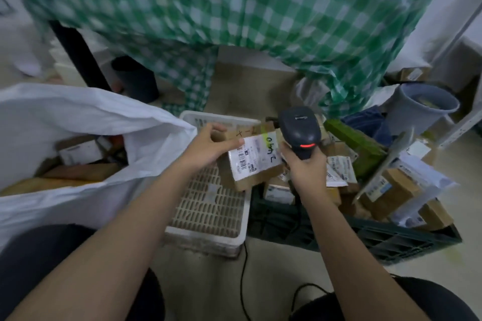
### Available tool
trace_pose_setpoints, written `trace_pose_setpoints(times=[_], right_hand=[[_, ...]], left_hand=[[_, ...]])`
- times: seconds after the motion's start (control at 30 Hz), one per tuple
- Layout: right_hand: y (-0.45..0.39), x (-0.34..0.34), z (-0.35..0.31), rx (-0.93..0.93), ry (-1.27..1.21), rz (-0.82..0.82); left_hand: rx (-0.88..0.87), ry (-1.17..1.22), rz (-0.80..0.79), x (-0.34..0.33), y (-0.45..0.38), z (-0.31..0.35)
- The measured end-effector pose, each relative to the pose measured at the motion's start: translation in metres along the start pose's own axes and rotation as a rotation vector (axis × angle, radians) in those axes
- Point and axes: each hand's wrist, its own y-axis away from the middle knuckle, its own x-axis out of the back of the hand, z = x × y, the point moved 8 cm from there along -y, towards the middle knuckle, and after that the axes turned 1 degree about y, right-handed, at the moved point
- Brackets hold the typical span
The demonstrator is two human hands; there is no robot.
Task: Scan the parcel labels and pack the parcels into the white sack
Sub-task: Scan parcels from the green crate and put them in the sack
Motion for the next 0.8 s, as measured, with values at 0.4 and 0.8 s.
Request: trace_pose_setpoints(times=[0.4,0.8], right_hand=[[0.083,-0.12,0.033,-0.243,0.019,-0.605],[0.062,-0.109,0.035,-0.288,-0.076,-0.389]], left_hand=[[0.059,0.03,-0.119,0.077,0.062,-0.047],[0.185,0.128,-0.231,0.102,0.078,-0.077]])
